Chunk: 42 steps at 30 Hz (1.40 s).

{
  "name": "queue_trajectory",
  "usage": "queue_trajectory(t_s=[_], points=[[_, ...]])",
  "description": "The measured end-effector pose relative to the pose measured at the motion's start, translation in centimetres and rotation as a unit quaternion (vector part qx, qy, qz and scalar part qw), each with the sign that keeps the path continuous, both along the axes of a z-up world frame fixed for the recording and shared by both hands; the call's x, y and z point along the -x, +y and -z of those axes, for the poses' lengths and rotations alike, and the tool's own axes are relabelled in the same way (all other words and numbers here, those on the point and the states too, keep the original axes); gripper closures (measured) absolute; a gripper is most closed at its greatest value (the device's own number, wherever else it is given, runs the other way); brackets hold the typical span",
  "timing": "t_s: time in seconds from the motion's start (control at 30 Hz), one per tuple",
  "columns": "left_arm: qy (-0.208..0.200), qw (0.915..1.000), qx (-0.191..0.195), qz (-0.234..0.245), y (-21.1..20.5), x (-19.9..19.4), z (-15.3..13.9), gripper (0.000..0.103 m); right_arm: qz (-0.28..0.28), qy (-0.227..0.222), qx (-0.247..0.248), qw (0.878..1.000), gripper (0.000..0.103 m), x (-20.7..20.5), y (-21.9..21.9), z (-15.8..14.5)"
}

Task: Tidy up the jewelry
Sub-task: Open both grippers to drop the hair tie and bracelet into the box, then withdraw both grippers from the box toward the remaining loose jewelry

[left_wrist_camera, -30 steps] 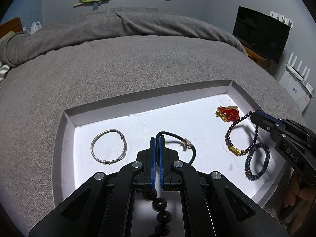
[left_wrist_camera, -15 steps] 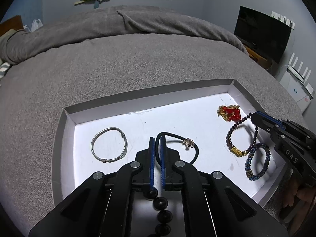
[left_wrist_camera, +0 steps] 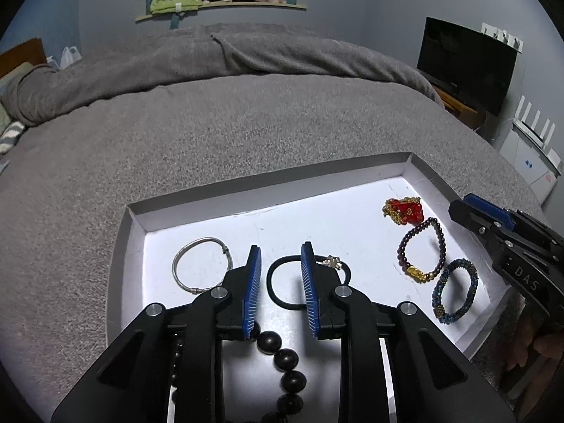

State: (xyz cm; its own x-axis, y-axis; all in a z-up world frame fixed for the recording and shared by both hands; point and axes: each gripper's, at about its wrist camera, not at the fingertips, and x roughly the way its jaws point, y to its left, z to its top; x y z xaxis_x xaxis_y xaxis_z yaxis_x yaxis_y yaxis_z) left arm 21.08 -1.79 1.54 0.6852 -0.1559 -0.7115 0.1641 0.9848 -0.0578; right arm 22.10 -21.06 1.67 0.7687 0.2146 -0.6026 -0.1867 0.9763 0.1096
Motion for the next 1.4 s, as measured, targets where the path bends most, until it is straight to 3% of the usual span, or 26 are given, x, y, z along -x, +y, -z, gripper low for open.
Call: queue_trajectory(t_s=[0.13, 0.2, 0.33, 0.4, 0.53, 0.7, 0.87, 1.4], points=[[-0.008, 0.9999, -0.008, -0.007, 0.0, 0.6, -0.2, 0.061, 0.002, -0.002, -0.009, 1.000, 0.060, 0.2, -0.2, -0.1], [-0.013, 0.9998, -0.011, -0.012, 0.1, 0.8, -0.4, 0.057, 0.008, -0.008, -0.009, 1.000, 0.047, 0.5, -0.2, -0.4], [-0.031, 0.9991, -0.019, -0.023, 0.3, 1.7, -1.2, 0.044, 0.009, -0.022, -0.018, 1.000, 0.046, 1.3, -0.5, -1.0], [-0.044, 0.9981, -0.029, -0.031, 0.3, 2.3, -1.6, 0.042, 0.011, -0.028, -0.018, 0.999, 0.037, 1.7, -0.6, -1.2], [-0.070, 0.9956, -0.042, -0.047, 0.3, 3.5, -2.2, 0.026, 0.019, -0.036, -0.024, 0.999, 0.021, 2.8, -1.2, -1.3], [-0.081, 0.9935, -0.050, -0.062, 0.6, 4.7, -2.6, 0.023, 0.017, -0.043, -0.039, 0.998, 0.005, 3.9, -1.5, -1.6], [-0.094, 0.9905, -0.051, -0.087, 1.7, 5.8, -3.1, 0.015, 0.020, -0.053, -0.052, 0.997, 0.006, 5.1, -2.1, -1.8], [-0.110, 0.9888, -0.026, -0.097, 4.2, 10.7, -3.7, 0.011, 0.036, -0.069, -0.067, 0.995, 0.005, 8.6, -2.8, -1.8]])
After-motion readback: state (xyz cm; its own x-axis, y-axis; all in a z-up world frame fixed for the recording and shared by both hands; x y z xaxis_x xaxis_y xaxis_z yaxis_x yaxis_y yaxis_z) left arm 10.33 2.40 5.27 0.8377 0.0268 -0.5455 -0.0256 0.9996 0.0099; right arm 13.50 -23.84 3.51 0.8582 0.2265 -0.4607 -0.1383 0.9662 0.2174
